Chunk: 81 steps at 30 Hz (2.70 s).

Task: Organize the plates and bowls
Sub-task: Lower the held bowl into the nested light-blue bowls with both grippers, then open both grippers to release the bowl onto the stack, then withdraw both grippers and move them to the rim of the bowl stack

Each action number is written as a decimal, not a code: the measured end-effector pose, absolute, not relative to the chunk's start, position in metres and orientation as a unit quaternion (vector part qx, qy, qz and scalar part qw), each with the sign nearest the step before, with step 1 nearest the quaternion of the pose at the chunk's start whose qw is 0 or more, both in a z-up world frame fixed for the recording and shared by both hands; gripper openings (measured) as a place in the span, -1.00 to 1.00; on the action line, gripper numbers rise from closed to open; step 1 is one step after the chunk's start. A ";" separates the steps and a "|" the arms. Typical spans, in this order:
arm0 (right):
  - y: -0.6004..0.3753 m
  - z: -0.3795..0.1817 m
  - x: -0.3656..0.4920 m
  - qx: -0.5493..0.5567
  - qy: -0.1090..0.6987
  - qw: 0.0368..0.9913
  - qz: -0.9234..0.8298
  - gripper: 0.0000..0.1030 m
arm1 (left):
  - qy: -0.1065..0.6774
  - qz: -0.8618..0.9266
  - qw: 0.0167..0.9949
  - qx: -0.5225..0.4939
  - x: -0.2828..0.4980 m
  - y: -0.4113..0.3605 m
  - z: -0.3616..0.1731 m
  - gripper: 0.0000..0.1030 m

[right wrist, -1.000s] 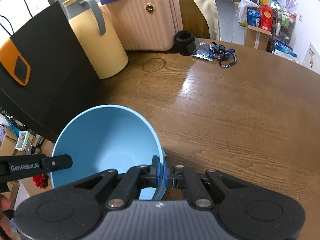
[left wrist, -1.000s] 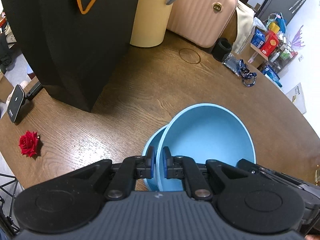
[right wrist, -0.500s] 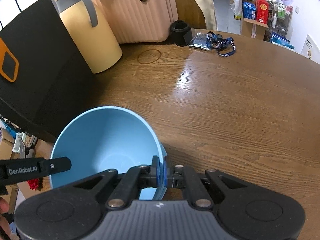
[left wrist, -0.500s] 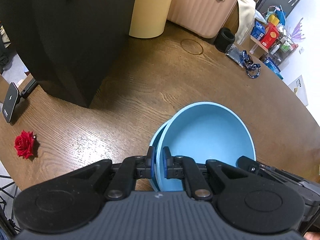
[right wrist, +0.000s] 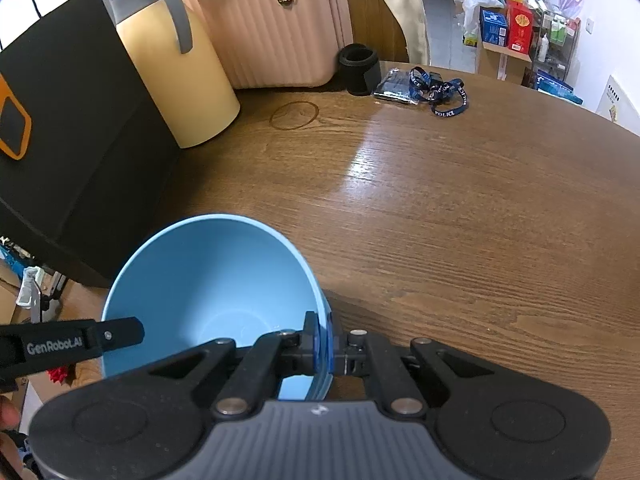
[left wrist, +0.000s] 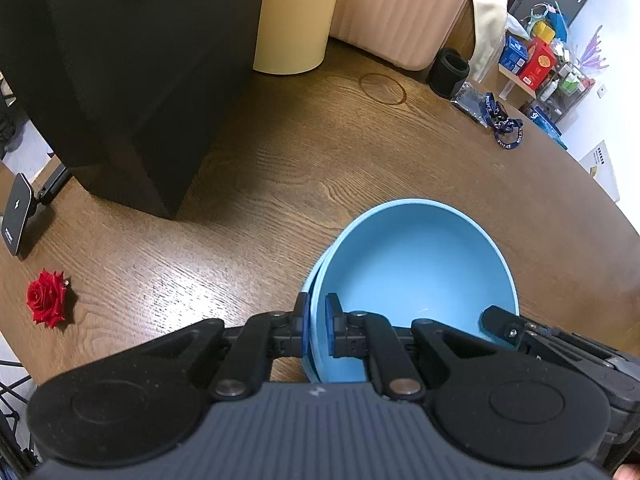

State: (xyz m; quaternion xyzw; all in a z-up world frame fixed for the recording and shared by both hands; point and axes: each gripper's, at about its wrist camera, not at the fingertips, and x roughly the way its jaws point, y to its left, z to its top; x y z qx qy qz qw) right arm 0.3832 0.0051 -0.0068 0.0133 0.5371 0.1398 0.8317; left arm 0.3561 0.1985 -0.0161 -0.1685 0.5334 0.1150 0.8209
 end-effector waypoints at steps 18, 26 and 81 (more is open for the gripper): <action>-0.002 0.005 0.367 0.029 0.510 0.851 0.125 -0.14 | 0.484 0.127 0.857 -0.125 0.332 0.213 0.014 0.06; -0.024 0.036 0.312 0.059 0.448 0.883 0.126 0.99 | 0.434 0.136 0.882 -0.122 0.292 0.231 0.036 1.00; 0.056 0.044 0.171 0.105 0.405 0.893 -0.168 1.00 | 0.399 -0.155 0.904 -0.009 0.297 0.278 0.042 1.00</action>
